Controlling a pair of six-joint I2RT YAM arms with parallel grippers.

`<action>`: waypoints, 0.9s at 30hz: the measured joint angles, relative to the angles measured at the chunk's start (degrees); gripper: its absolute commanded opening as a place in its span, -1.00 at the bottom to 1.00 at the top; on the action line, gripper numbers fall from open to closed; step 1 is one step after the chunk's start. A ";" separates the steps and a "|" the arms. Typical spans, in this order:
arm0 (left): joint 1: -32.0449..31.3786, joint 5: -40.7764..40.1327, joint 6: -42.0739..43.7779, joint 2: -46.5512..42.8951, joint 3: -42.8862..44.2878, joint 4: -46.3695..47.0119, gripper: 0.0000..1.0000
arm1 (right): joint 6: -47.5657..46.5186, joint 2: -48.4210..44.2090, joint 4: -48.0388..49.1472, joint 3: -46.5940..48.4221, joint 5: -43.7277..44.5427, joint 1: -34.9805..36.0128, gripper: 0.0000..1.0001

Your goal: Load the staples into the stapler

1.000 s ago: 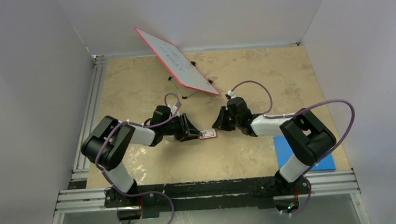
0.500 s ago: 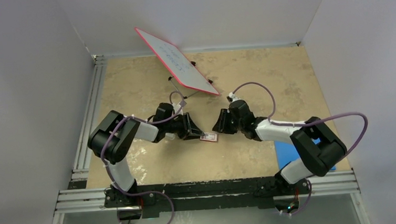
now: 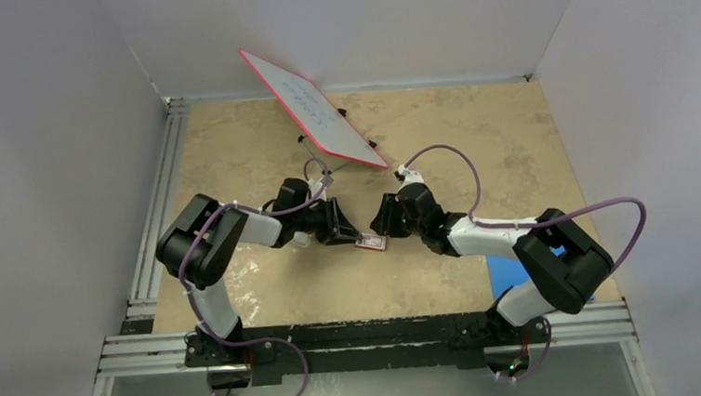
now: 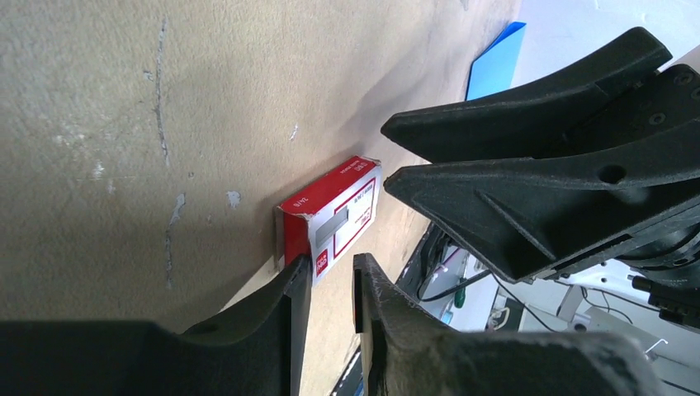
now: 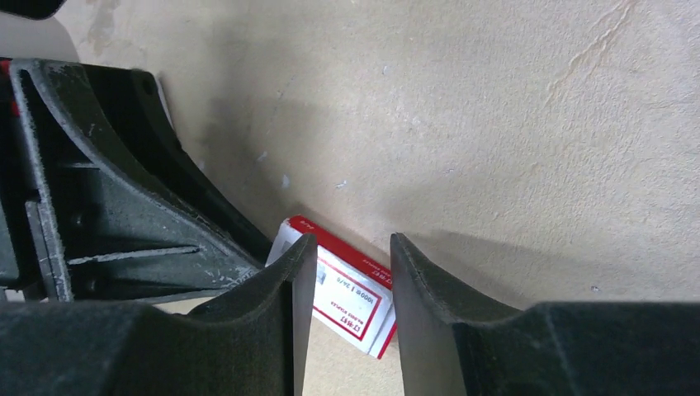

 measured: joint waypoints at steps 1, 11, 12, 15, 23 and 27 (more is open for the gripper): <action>0.00 -0.04 0.20 0.00 0.09 -0.42 -0.51 | 0.00 0.20 0.00 0.00 0.04 0.00 -0.14; 0.13 0.15 1.33 2.29 1.70 -2.27 -0.45 | 1.03 2.45 -1.77 0.00 -1.99 -0.02 -0.17; 0.13 0.22 1.51 2.51 1.81 -2.27 -0.45 | 1.49 2.25 -1.68 -0.31 -2.64 -0.02 -0.17; 0.13 0.37 1.66 2.71 1.90 -2.29 -0.47 | 2.23 0.76 -1.77 -1.86 -4.74 -0.02 -0.19; 0.59 1.66 5.14 3.06 3.78 -4.44 -0.41 | 0.15 -1.46 -3.89 -2.32 -6.56 0.42 0.31; 0.87 1.99 7.19 3.08 5.33 -5.51 -0.40 | -3.02 -2.89 -5.31 -1.03 -2.99 1.60 0.40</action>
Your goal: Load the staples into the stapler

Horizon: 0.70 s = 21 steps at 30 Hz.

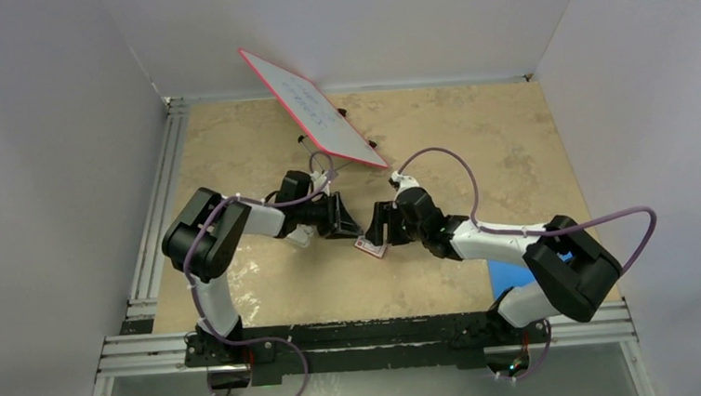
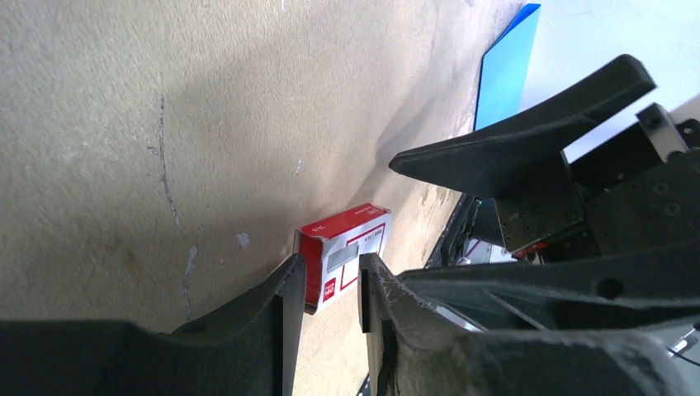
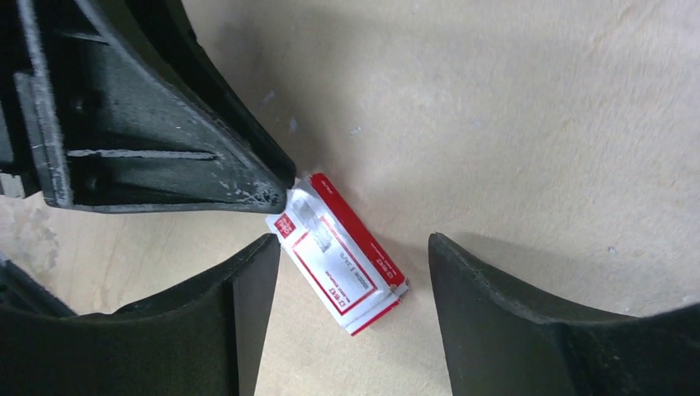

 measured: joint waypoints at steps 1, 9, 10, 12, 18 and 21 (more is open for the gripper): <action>0.11 0.09 0.46 0.00 0.17 -0.09 -0.41 | -0.74 -0.02 -0.09 0.46 0.72 0.44 0.40; 1.46 1.62 0.83 0.00 -0.44 0.28 -0.41 | -5.01 0.15 1.16 1.27 6.12 6.47 0.43; 1.55 1.77 0.81 0.00 -0.63 0.42 -0.40 | -5.29 0.15 1.73 0.98 6.27 6.78 0.43; 1.77 2.27 0.52 0.00 -1.09 0.61 -0.40 | -5.75 0.15 2.38 0.20 6.47 7.06 0.43; 1.79 2.67 0.37 0.00 -1.53 0.79 -0.40 | -6.78 2.38 2.82 -0.35 6.56 7.43 0.35; 1.79 2.64 0.35 0.00 -1.92 0.85 -0.40 | -7.41 3.85 3.76 0.46 6.84 8.39 0.32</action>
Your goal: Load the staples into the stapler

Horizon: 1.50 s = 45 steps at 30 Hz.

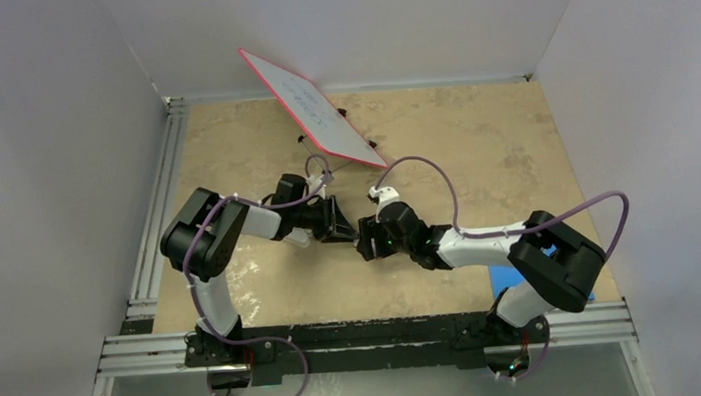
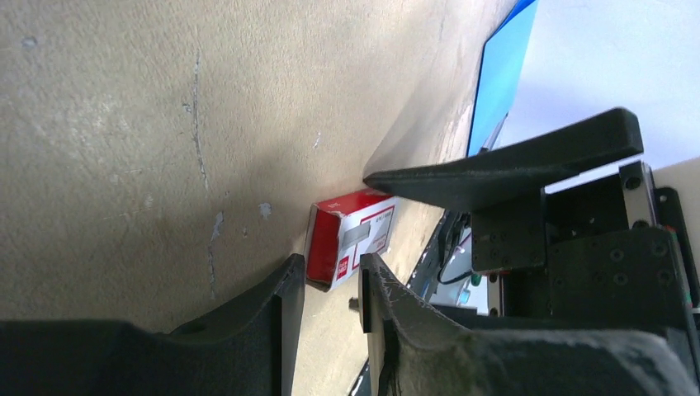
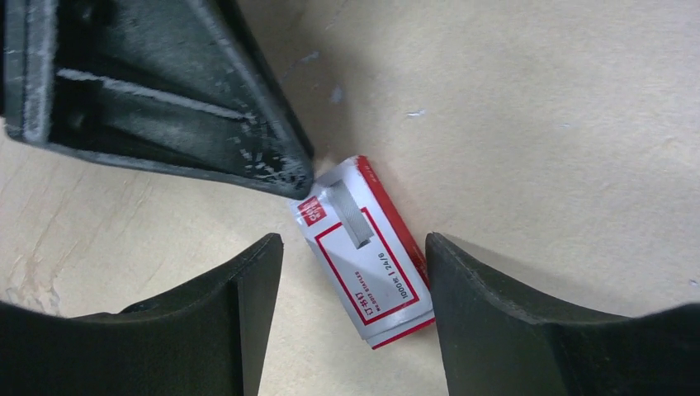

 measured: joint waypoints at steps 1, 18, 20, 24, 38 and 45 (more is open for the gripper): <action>0.00 0.00 0.00 0.00 -0.02 -0.15 -0.39 | -0.22 0.52 0.09 0.46 0.52 0.72 0.30; 0.98 1.33 0.00 0.00 -0.04 -0.48 -0.41 | 1.77 9.44 -12.87 13.46 13.16 9.46 0.22; 1.22 1.51 0.00 0.00 -0.04 -0.52 -0.41 | 1.60 10.34 -14.73 14.91 14.40 10.25 0.22; 1.75 1.62 -0.02 0.00 -0.09 -0.48 -0.41 | -0.26 10.38 -17.18 15.65 14.34 10.78 0.22; 1.99 3.93 -1.01 -0.20 -1.70 1.18 -0.47 | -7.26 10.29 -20.57 16.96 9.77 11.04 -0.05; 1.99 4.68 -1.05 -0.20 -1.70 1.18 -0.51 | -8.76 11.32 -20.17 17.84 11.02 11.04 -0.07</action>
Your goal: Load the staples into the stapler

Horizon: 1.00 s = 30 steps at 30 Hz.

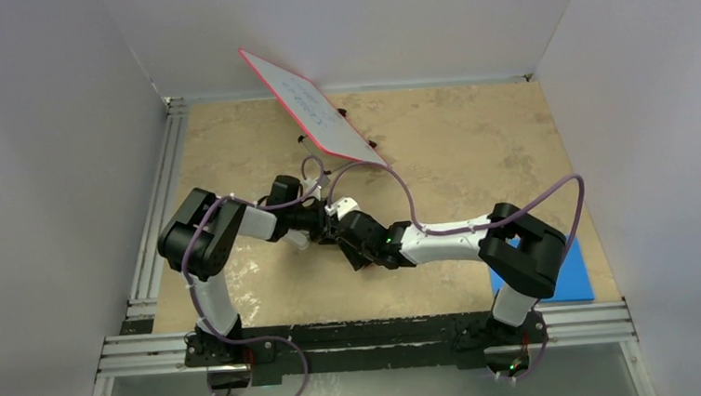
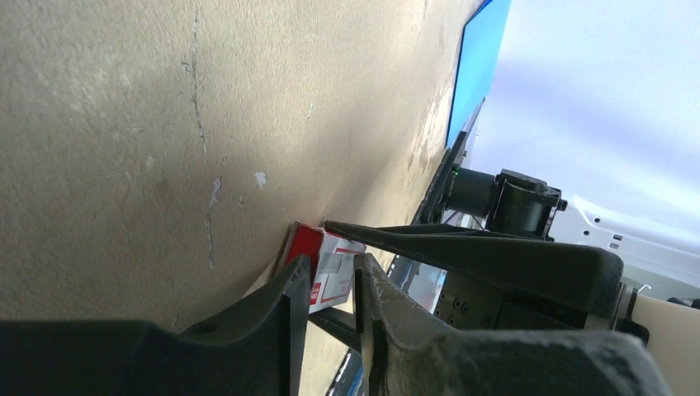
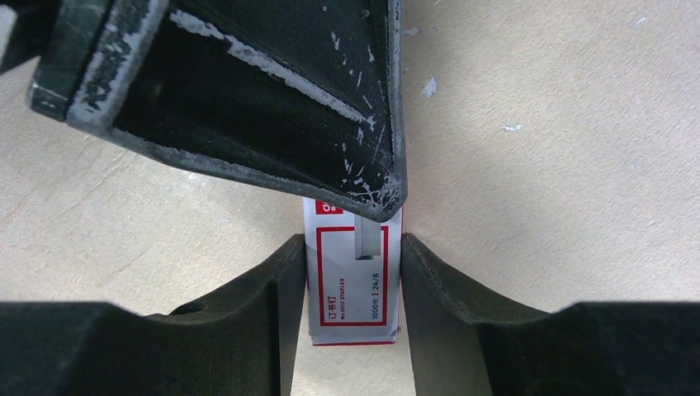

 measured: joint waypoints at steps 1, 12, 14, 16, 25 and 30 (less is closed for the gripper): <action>0.00 0.07 0.00 0.00 0.00 0.00 -0.52 | -0.70 0.00 0.17 0.00 -0.04 0.00 -0.08; 0.61 -0.24 -0.83 0.00 0.02 -2.64 -0.56 | -13.55 -0.74 2.43 -0.76 -4.57 -1.05 -0.11; 0.74 -0.28 -1.46 0.00 0.02 -2.97 -0.55 | -16.98 -1.44 2.58 -1.07 -6.08 -1.51 -0.06; 0.79 -0.37 -1.95 0.00 -0.11 -2.99 -0.55 | -20.68 -2.58 2.95 -1.81 -7.85 -2.25 0.04; 0.85 -1.51 -3.52 -0.48 -2.03 -3.23 -0.38 | -33.38 -6.25 4.37 -2.89 -18.32 -7.98 0.36; 0.96 -3.28 -3.45 -2.27 -2.45 -3.91 -0.36 | -36.41 -4.33 2.82 -2.89 -22.38 -8.26 0.39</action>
